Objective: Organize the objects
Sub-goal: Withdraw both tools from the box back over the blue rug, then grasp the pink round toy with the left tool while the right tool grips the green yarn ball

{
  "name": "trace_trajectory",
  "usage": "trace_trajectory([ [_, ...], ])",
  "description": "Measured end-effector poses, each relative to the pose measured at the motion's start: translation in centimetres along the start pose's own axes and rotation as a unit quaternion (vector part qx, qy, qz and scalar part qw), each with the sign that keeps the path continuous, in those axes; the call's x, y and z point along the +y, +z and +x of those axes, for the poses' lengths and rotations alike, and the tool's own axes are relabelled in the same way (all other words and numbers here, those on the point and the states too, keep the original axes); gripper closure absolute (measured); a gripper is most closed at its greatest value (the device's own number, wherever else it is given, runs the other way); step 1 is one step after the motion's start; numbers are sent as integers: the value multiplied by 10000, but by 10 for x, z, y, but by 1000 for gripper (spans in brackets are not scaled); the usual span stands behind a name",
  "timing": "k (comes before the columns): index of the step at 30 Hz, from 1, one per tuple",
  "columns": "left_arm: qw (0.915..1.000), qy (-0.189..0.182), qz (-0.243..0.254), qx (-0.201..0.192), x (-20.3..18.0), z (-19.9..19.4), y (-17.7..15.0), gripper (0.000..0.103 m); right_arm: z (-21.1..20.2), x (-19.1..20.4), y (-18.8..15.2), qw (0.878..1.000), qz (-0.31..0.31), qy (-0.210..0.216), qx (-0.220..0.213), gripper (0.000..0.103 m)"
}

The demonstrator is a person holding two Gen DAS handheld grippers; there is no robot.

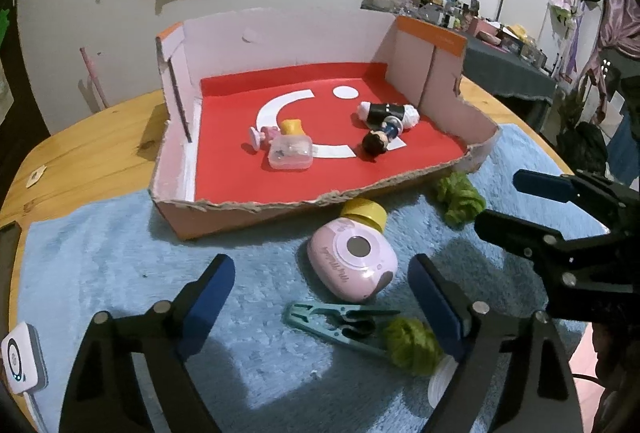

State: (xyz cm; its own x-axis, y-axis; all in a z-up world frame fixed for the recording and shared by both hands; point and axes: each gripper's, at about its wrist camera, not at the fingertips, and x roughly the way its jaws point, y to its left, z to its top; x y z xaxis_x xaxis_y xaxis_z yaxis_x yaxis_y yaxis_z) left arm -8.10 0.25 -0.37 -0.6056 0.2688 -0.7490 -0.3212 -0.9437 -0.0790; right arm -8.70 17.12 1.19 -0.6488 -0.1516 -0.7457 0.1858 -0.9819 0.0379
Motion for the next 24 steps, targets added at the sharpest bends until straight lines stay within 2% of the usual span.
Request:
trace_trajectory([
  [8,9999,-47,40,85,-1,10,1,14,12,-4,-1,9999,63,14,153,39],
  [18,9998,-67,92,184,-3,20,2,15,25,-9,-1,9995,127,65,283,46],
  [24,9996,-89,104,267,-3,27,2,19,31,-10,-1,9992,134,114,348,52],
])
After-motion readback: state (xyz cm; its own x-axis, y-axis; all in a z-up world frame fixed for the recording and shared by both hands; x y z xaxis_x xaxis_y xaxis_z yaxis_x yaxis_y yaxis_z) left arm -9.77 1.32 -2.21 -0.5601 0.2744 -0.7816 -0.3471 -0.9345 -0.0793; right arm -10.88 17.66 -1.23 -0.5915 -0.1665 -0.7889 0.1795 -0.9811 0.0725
